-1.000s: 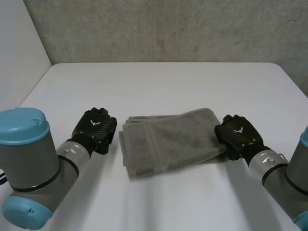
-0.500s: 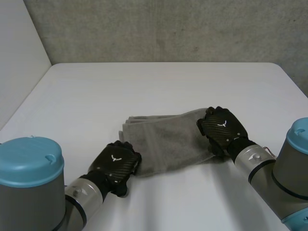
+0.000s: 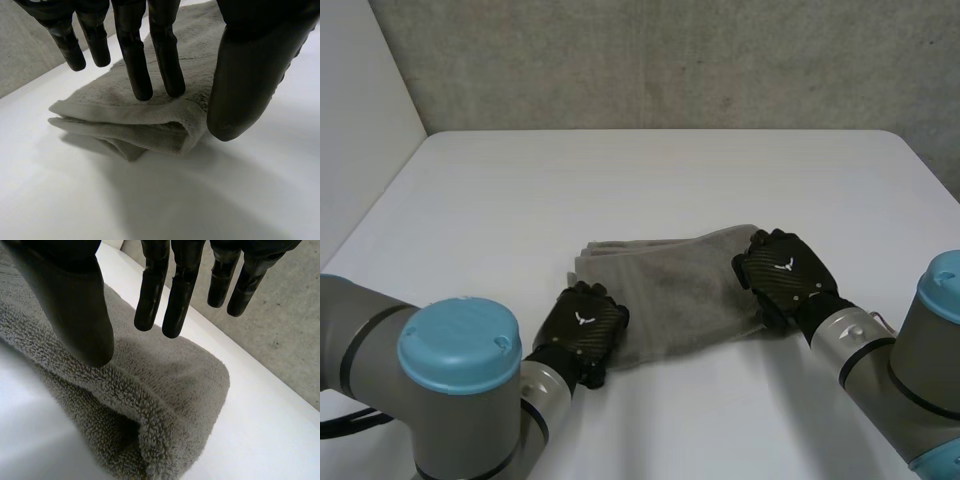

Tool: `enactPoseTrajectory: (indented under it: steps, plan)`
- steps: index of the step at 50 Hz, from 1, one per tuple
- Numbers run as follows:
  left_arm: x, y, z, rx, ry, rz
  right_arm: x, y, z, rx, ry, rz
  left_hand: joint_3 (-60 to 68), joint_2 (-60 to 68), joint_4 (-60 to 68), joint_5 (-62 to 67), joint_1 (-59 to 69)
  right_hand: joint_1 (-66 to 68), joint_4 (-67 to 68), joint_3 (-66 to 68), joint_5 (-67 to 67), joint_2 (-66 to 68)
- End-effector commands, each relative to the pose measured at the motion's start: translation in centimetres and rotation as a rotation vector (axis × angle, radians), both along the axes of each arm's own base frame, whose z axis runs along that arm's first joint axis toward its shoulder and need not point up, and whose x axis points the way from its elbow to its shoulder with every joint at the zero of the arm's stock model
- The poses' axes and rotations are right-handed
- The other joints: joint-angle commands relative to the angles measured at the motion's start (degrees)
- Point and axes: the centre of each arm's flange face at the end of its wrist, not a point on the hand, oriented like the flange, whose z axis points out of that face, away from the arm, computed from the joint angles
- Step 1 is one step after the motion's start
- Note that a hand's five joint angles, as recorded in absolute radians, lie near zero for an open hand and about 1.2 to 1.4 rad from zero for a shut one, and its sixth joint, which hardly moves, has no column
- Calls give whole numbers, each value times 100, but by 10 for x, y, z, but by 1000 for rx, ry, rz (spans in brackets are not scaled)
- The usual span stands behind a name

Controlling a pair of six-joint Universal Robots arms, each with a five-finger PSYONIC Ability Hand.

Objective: Fold the towel.

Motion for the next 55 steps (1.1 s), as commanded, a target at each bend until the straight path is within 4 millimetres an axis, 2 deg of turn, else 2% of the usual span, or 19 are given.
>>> enactPoseTrajectory:
  steps: [1, 10, 12, 13, 15, 17, 24, 27, 28, 30, 31, 35, 38, 42, 44, 45, 49, 53, 55]
  plan:
    - [-6, 5, -4, -4, 2, -20, -1, -1, 0, 1, -1, -1, -273, -134, -309, -39, -103, -91, -428, -256, -18, -180]
    - [-10, 0, -20, -3, -9, -11, -2, -1, -1, 5, 0, -1, -273, 202, -309, 297, 234, -91, -428, -256, -18, -180]
    - [-12, -3, -26, 1, -13, -8, -2, -1, -2, 6, 2, -1, -273, 1756, -309, 1852, 1788, -91, -428, -256, -18, -180]
    - [-12, -3, -26, 1, -13, -8, -2, -1, -2, 6, 2, -1, -273, 1766, -309, 1861, 1798, -91, -428, -256, -18, -180]
    - [-14, -9, -25, -7, -6, 0, -2, -1, -1, 4, 1, -2, -273, 3789, -309, 3884, 3821, -91, -428, -256, -18, -180]
    - [-15, -12, -22, -15, 3, 1, -2, -1, -2, 6, 2, -2, -273, 3799, -309, 3894, 3831, -91, -428, -256, -18, -180]
    - [-33, -48, 10, -141, 89, 16, -2, -1, -2, 6, 1, -1, -273, 3799, -309, 3894, 3831, -91, -428, -256, -18, -180]
    - [-56, -75, 39, -310, 112, -11, -2, -1, -1, 5, 1, -1, -273, 3799, -309, 3894, 3831, -91, -428, -256, -18, -180]
    - [-56, -75, 39, -310, 112, -11, -2, -1, -1, 4, -1, -1, -273, 3799, -309, 3894, 3831, -91, -428, -256, -18, -180]
    - [-74, -91, 56, -425, 109, -60, -3, -2, -1, 3, 0, -4, -273, 3799, -309, 3894, 3831, -91, -428, -256, -18, -180]
    - [-74, -91, 56, -426, 109, -60, -3, -2, -1, 3, 0, -4, -273, 3799, -309, 3894, 3831, -91, -428, -256, -18, -180]
    - [-95, -101, 92, -577, 198, -114, -3, -2, 0, 2, -1, -4, -273, 3799, -309, 3894, 3831, -91, -428, -256, -18, -180]
    - [-96, -103, 109, -644, 276, -112, -6, -6, 0, 1, -3, -18, -273, 3799, -309, 3894, 3831, -91, -428, -256, -18, -180]
    - [-91, -97, 98, -619, 287, -120, -12, -11, 1, 0, -4, -37, -273, 3799, -309, 3894, 3831, -91, -428, -256, -18, -180]
    - [-79, -88, 69, -536, 231, -121, -13, -13, 1, -3, -3, -38, -273, 3799, -309, 3894, 3831, -108, -428, -256, -35, -197]
    - [-79, -88, 69, -536, 230, -121, -13, -13, 1, -3, -3, -38, -273, 3799, -309, 3894, 3831, -108, -428, -256, -35, -197]
    - [-38, -85, 52, -459, 157, -58, -12, -13, 1, -9, 4, -27, -273, 3799, -309, 3894, 3831, -125, -428, -256, -51, -214]
    - [-19, -74, 39, -408, 117, -48, -12, -13, 1, -7, 4, -26, -273, 3799, -309, 3894, 3831, -142, -428, -256, -68, -231]
    - [-11, -56, 23, -350, 88, -79, -10, -12, 1, -9, 4, -20, -273, 3799, -309, 3894, 3831, -142, -428, -256, -68, -231]
